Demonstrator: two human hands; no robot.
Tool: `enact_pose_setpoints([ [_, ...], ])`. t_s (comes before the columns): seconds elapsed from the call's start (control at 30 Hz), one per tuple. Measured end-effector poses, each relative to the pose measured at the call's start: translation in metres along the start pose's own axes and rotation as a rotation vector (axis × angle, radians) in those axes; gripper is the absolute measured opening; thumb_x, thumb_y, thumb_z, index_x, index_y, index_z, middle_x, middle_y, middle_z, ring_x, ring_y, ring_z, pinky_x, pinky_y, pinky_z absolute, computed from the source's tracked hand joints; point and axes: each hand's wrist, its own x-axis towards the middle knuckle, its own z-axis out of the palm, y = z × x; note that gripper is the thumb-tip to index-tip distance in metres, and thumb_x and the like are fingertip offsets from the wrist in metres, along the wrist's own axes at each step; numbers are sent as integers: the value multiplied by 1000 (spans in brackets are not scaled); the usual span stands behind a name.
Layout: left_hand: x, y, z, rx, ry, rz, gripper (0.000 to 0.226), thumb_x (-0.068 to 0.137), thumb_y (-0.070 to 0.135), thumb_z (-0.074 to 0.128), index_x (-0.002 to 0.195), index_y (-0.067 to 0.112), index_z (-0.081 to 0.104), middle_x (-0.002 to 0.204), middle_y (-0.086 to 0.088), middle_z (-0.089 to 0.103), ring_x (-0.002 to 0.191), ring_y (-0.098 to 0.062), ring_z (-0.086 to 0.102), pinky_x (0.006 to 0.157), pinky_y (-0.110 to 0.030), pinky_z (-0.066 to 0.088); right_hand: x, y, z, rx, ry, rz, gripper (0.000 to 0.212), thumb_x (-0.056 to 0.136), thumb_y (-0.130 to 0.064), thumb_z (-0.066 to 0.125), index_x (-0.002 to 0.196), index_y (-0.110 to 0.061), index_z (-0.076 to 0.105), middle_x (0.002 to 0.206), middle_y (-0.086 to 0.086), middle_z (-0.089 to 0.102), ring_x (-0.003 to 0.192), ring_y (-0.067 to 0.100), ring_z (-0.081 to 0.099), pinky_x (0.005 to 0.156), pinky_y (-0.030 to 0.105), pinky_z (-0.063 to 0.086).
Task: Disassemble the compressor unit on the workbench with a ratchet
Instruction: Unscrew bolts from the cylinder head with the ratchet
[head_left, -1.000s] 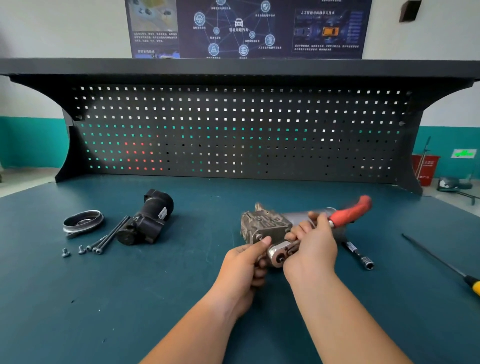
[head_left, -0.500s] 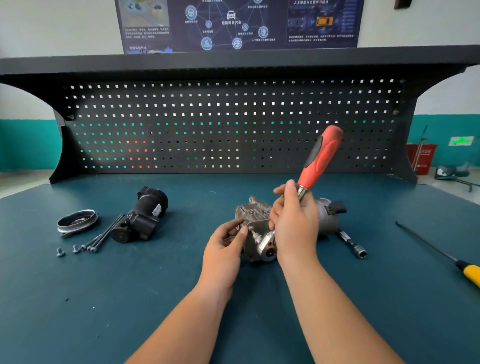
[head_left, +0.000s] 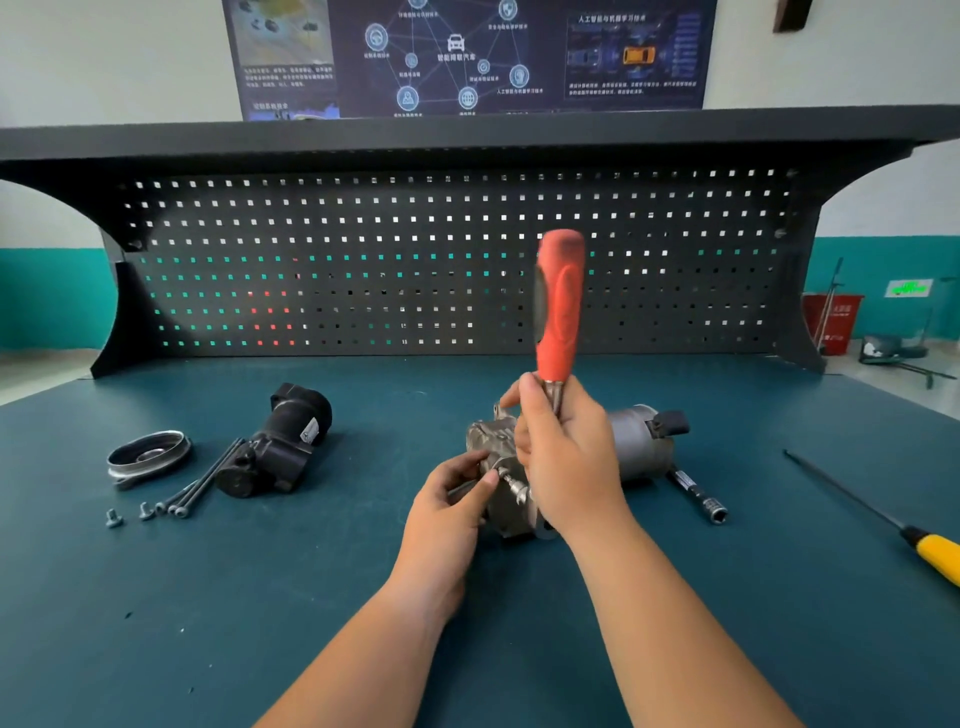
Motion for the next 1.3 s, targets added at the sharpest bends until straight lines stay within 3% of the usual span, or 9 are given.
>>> enact_pose_setpoints([
  [0.13,-1,3,0,11,-37,-3,21,89,5,58,106,14,64,87,-2,69,79,-20,59,74,-39,45,-5,0,-1,-326,-212,-215,15,88,-37,47,74,-36,53,59,-25,56,57,0,52,62,26,42],
  [0.27,-7,6,3,79,-42,88,19,86,6,59,104,11,59,85,-3,71,77,-15,67,69,-31,54,-8,0,3,-378,-333,-281,12,89,-36,48,79,-40,52,67,-29,58,67,-3,57,66,16,44],
  [0.33,-8,5,2,230,104,195,27,78,19,69,101,15,56,95,-2,66,87,-13,64,75,-30,53,-9,-1,6,-298,-277,-244,12,89,-36,49,78,-37,54,64,-27,58,65,-2,56,65,16,42],
  [0.4,-9,8,2,319,186,322,21,74,23,72,81,14,54,75,3,59,65,-5,53,60,-19,43,-10,-1,8,-201,-157,-182,15,89,-31,49,76,-32,56,55,-21,53,54,0,50,60,17,36],
  [0.57,-13,10,9,353,-78,109,49,86,28,62,40,18,48,40,2,45,36,-11,34,39,-19,28,-7,-7,3,127,62,48,25,99,-6,43,75,-8,51,39,-12,33,34,1,30,38,12,27],
  [0.8,-12,8,12,67,-222,-114,50,84,25,64,36,18,49,42,5,41,34,-6,22,34,-15,18,-7,-7,2,152,43,61,26,99,-6,41,74,-7,51,42,-11,33,37,0,27,39,12,25],
  [0.93,-15,12,12,27,-301,-118,41,70,38,63,37,18,49,39,9,35,33,-5,20,35,-15,16,4,-2,-5,318,266,198,28,100,-13,39,73,-10,47,40,-10,29,34,3,24,35,17,21],
  [1.13,-14,12,14,-43,-376,-120,53,90,26,53,38,19,57,39,8,45,32,0,27,35,-12,18,16,17,-22,762,611,619,33,101,-25,37,70,-16,43,32,-10,27,23,4,23,29,11,21],
  [1.3,-12,10,12,-60,-298,-186,37,85,25,61,50,17,56,50,2,54,33,-4,27,36,-11,17,15,15,-14,534,562,426,31,100,-24,38,71,-15,44,37,-11,29,30,4,25,33,14,25],
])
